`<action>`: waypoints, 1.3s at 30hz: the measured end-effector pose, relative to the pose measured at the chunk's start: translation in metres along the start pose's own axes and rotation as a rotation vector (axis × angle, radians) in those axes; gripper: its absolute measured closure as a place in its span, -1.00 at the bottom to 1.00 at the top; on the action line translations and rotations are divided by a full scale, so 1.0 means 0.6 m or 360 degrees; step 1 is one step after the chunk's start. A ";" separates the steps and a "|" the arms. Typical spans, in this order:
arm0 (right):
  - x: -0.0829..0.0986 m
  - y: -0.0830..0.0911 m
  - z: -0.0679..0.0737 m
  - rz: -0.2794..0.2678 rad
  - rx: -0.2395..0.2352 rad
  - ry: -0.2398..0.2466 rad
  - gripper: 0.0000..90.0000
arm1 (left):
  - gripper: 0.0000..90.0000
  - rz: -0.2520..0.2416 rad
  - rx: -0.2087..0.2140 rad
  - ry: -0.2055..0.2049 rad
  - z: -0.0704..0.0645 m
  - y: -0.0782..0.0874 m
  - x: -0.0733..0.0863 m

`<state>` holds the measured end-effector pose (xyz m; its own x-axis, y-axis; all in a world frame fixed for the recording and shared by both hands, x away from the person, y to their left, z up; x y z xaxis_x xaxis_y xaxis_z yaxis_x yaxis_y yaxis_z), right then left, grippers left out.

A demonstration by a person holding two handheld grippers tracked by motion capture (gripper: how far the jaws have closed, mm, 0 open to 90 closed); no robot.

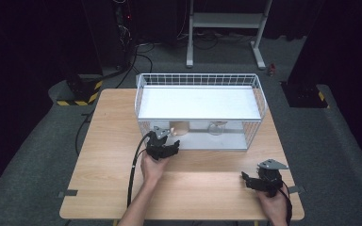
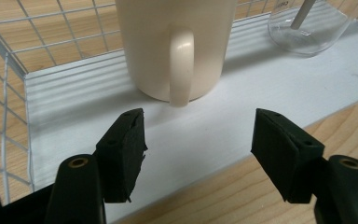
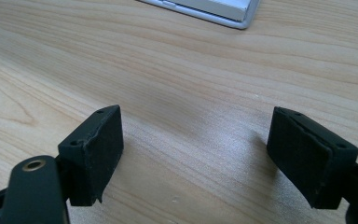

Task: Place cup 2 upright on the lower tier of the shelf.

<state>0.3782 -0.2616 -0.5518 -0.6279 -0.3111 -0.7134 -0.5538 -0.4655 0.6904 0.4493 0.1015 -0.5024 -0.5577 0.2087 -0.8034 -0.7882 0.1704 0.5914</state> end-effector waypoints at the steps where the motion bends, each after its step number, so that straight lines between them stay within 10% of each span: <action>1: 0.000 0.000 0.000 0.0000 -0.0001 0.0005 -0.59 | -0.24 -0.0002 0.0003 0.0008 0.001 0.001 0.001; 39: 0.000 0.000 0.000 0.0000 -0.0001 0.0006 -0.59 | -0.39 -0.0027 0.0030 0.0066 0.027 0.043 0.029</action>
<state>0.3784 -0.2617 -0.5518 -0.6259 -0.3140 -0.7139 -0.5536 -0.4659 0.6902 0.4235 0.1248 -0.4998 -0.5551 0.1656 -0.8151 -0.7927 0.1917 0.5787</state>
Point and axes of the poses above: each handheld gripper's, and its own axes: y roughly backward along the jaws, x roughly out of its underside, z roughly to its left, the point moved 4 cm from there along -y, roughly forward along the jaws, and after that the axes turned 11 degrees about -x, right-handed, at the moved point
